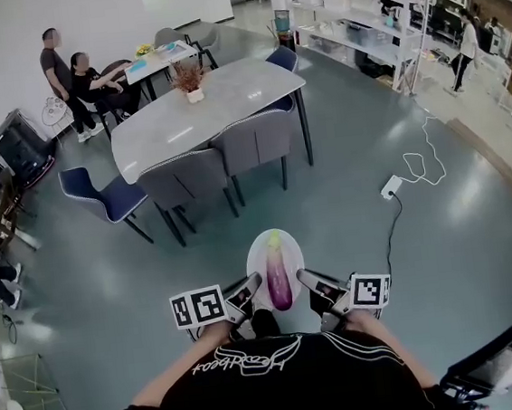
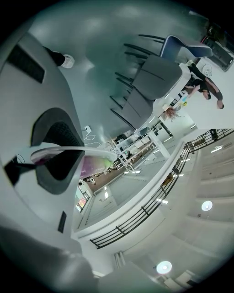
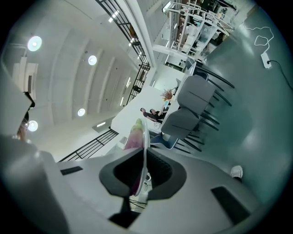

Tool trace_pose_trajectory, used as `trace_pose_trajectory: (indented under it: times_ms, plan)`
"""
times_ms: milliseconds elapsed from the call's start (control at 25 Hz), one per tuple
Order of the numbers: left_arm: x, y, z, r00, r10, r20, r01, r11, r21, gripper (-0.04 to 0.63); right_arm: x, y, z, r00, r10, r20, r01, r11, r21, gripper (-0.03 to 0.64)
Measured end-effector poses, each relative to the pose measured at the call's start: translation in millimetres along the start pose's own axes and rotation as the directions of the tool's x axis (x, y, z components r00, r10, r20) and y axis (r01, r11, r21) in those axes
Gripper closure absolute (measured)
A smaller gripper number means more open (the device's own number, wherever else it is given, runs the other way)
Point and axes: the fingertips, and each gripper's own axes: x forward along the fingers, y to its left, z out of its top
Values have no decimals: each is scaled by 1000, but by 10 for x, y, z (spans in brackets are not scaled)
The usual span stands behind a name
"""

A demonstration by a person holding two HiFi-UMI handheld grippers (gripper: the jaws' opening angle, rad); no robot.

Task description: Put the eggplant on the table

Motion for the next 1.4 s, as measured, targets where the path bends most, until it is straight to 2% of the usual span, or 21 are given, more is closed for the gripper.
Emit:
trace_pose_trajectory:
  times_ms: [200, 480, 880, 1240, 1400]
  plan:
    - [118, 198, 203, 1000, -6, -10, 6, 1000, -18, 568, 216, -174, 131, 1000, -26, -5, 26, 1000, -1, 597]
    - [319, 554, 693, 1000, -6, -20, 5, 998, -64, 568, 715, -408, 424, 998, -53, -16, 53, 998, 32, 597]
    - [547, 1064, 1781, 1000, -29, -5, 28, 995, -99, 568, 1744, -674, 1060, 995, -91, -35, 92, 995, 25, 597]
    - [633, 1559, 2697, 999, -27, 41, 32, 993, -116, 568, 2690, -884, 1488, 991, -100, -85, 103, 994, 32, 597]
    - [654, 1738, 3056, 999, -22, 50, 28, 993, -118, 568, 3068, -944, 1672, 991, -89, -100, 90, 996, 5, 597]
